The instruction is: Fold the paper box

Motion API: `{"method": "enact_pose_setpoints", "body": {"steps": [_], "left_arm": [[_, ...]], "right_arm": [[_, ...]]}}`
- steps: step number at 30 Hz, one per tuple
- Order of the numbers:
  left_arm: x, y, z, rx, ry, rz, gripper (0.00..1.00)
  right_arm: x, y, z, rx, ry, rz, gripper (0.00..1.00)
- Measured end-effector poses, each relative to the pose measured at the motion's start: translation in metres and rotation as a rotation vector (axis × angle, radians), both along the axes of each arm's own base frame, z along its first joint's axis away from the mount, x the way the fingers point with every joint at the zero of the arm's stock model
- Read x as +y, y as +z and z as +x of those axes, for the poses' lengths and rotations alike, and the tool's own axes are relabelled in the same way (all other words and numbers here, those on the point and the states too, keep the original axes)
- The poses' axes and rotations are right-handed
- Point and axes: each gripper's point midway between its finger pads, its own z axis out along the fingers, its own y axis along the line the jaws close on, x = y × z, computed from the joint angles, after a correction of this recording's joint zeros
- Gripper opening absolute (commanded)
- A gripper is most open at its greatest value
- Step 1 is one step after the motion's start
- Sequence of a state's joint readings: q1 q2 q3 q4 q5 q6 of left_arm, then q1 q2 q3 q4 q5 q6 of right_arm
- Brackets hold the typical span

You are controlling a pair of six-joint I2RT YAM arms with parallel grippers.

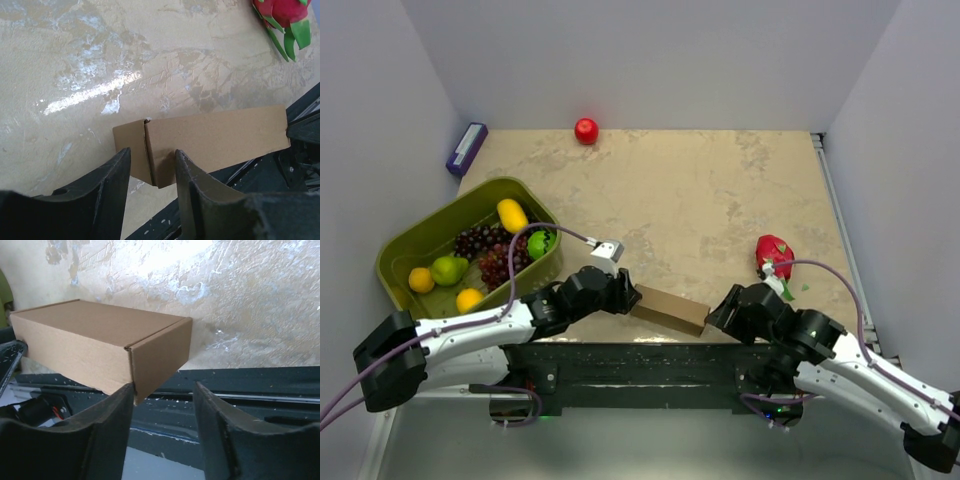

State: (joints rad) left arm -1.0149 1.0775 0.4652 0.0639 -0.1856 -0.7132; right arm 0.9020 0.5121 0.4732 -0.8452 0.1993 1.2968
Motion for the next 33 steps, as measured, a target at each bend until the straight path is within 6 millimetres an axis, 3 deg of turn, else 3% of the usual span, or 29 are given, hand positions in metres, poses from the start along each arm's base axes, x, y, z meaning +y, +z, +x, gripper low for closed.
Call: {"method": "enact_pose_setpoints", "body": {"steps": [8, 13, 18, 26, 33], "left_arm": [[0.004, 0.0, -0.007, 0.025, -0.035, 0.051, 0.67], [0.006, 0.007, -0.007, 0.022, -0.036, 0.049, 0.71], [0.007, 0.014, -0.004, 0.018, -0.032, 0.029, 0.71], [0.006, 0.008, -0.006, 0.048, -0.044, 0.034, 0.7], [0.0, -0.002, -0.011, 0.085, -0.082, 0.038, 0.58]], "right_arm": [[0.0, 0.007, 0.004, -0.045, -0.002, 0.018, 0.72], [0.003, 0.014, 0.009, -0.062, 0.004, 0.012, 0.76], [0.004, 0.021, 0.019, -0.098, -0.005, -0.004, 0.77], [0.013, 0.019, 0.027, -0.112, 0.007, -0.014, 0.74], [0.024, 0.008, 0.028, -0.114, 0.025, 0.04, 0.65]]}}
